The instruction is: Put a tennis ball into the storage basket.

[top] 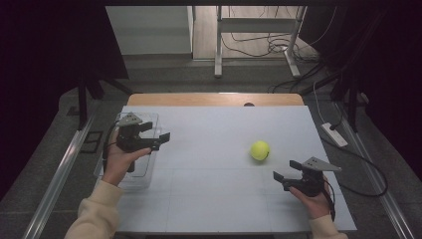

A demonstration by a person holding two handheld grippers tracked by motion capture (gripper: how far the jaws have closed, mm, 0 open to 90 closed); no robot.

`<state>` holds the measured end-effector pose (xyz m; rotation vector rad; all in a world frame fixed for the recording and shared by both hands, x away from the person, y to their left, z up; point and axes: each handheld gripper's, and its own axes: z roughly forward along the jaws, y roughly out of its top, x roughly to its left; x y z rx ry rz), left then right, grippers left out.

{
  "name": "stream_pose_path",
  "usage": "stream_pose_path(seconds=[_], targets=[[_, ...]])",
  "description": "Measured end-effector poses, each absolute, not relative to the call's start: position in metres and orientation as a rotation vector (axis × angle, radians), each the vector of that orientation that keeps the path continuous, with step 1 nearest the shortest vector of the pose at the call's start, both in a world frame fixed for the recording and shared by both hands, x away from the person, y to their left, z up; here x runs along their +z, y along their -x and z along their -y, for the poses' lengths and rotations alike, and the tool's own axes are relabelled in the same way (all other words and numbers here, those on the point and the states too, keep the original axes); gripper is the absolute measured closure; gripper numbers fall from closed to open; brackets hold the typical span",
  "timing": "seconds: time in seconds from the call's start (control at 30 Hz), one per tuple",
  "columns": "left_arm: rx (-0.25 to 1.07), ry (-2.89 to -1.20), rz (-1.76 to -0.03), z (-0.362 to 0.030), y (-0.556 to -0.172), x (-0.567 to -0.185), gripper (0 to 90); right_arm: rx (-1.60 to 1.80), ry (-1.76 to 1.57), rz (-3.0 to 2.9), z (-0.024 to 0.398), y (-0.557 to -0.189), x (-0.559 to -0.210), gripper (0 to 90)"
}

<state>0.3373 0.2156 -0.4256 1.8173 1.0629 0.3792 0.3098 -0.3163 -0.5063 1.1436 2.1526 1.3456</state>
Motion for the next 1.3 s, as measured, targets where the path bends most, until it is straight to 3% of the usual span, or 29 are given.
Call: stream_pose_path(seconds=[1.3], targets=[[0.298,-1.865,-0.972,-0.161,-0.348,-0.431,14.4,1.348,-1.135,-2.148,0.317,-0.310,-0.505,14.7]])
